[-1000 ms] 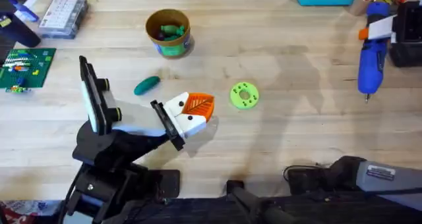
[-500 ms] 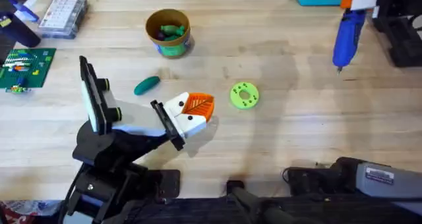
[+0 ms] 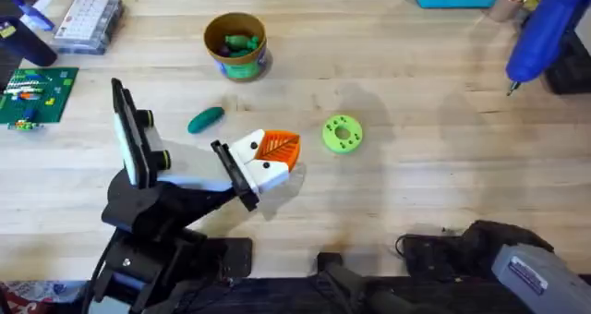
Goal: Pick up the gripper from the table and insert it into the empty holder that is missing its gripper. Then pick up a screw, insert it into the mounting hole, and use the screwdriver to tighten it. Finally, clean up the table by picking up the vegetable and placing it into the bucket.
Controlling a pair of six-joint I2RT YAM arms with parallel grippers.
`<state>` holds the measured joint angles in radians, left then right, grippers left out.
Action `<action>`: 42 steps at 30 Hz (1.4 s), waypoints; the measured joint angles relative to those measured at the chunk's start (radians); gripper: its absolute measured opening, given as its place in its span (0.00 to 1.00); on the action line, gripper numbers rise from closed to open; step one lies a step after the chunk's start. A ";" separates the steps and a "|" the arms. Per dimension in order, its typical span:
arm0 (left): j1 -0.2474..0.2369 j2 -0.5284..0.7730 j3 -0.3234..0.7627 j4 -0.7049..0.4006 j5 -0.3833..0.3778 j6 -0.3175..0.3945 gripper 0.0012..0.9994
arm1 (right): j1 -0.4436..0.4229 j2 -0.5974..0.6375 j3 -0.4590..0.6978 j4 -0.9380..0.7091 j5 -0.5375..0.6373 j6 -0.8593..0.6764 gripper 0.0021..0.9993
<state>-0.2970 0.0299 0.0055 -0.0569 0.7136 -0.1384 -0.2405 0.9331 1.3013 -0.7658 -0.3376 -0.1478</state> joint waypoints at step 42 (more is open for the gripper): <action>0.000 0.000 0.000 0.000 0.000 0.000 0.01 | 0.406 -0.069 -0.323 0.344 -0.383 0.165 0.05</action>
<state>-0.2970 0.0297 0.0055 -0.0570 0.7138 -0.1383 0.1654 0.8638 0.9783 -0.4222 -0.7211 0.0175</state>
